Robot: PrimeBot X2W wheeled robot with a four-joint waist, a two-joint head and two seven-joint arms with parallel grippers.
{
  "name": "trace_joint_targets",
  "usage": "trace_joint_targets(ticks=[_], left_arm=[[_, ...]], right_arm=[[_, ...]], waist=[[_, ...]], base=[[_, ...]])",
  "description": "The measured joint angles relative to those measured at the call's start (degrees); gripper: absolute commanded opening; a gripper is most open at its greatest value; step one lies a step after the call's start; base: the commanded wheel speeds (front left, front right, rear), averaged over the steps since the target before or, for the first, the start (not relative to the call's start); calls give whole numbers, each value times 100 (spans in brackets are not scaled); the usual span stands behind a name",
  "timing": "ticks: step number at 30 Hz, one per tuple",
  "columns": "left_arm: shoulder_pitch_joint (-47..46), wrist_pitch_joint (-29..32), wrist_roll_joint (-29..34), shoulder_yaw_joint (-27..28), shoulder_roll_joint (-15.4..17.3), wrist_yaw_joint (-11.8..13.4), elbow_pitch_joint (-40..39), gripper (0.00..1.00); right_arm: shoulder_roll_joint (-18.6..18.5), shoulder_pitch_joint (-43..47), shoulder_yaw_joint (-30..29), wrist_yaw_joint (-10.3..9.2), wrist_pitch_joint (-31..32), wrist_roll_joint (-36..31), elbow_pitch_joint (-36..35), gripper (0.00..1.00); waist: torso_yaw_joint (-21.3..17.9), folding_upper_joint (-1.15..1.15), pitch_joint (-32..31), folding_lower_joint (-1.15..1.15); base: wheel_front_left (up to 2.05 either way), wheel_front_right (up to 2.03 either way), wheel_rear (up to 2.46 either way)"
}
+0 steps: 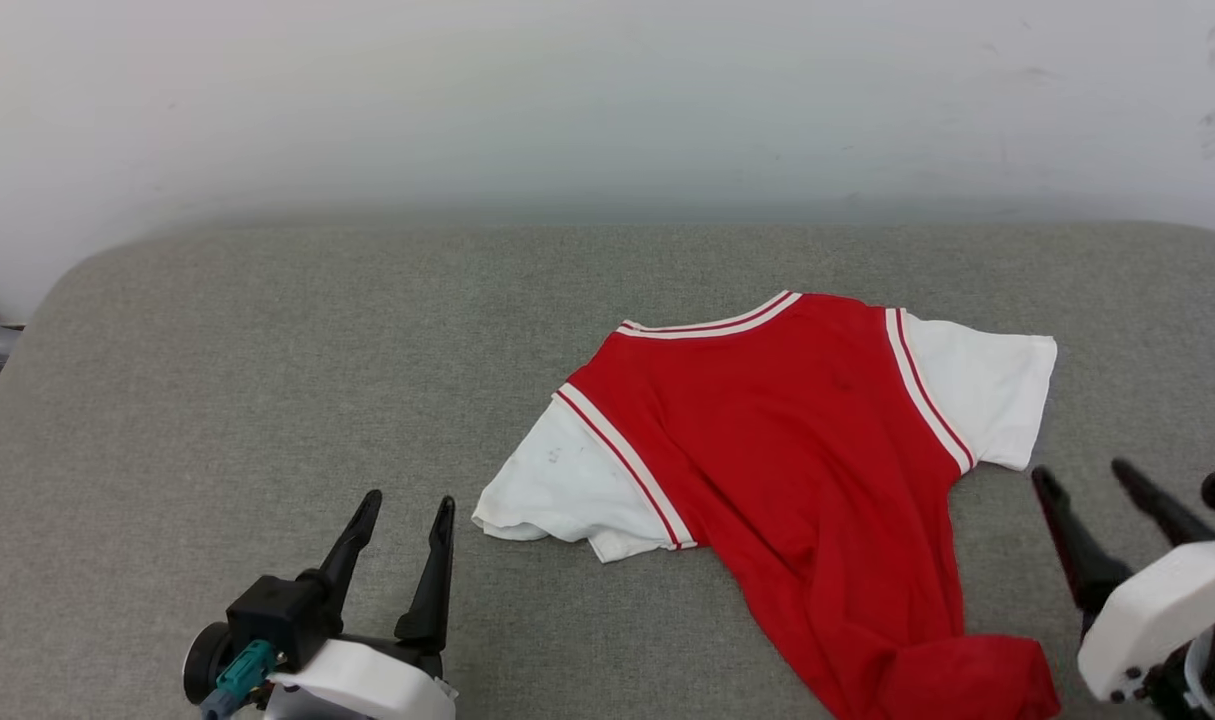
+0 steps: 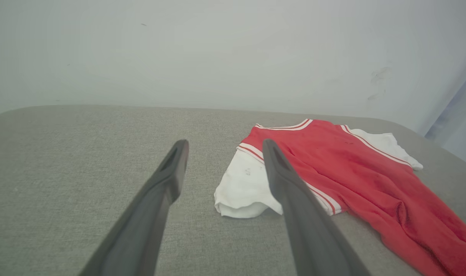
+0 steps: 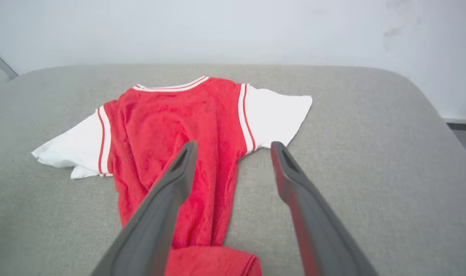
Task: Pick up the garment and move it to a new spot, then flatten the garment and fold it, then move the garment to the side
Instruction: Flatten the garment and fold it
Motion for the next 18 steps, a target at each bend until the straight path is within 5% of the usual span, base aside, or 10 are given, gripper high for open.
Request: trace_joint_targets(ticks=[10,18], left_arm=[[-268,202,-179,-316,40,-1,144,100],[-881,2067,-577,-508,327,14,160,100]], right_arm=[[-3,-530,46,0,-2472,-237,591,100],[45,-619,51,0,-3063,-405,848,100]], waist=[[88,0,181,0],[33,0,542,0]], base=[[0,0,0],[0,0,0]])
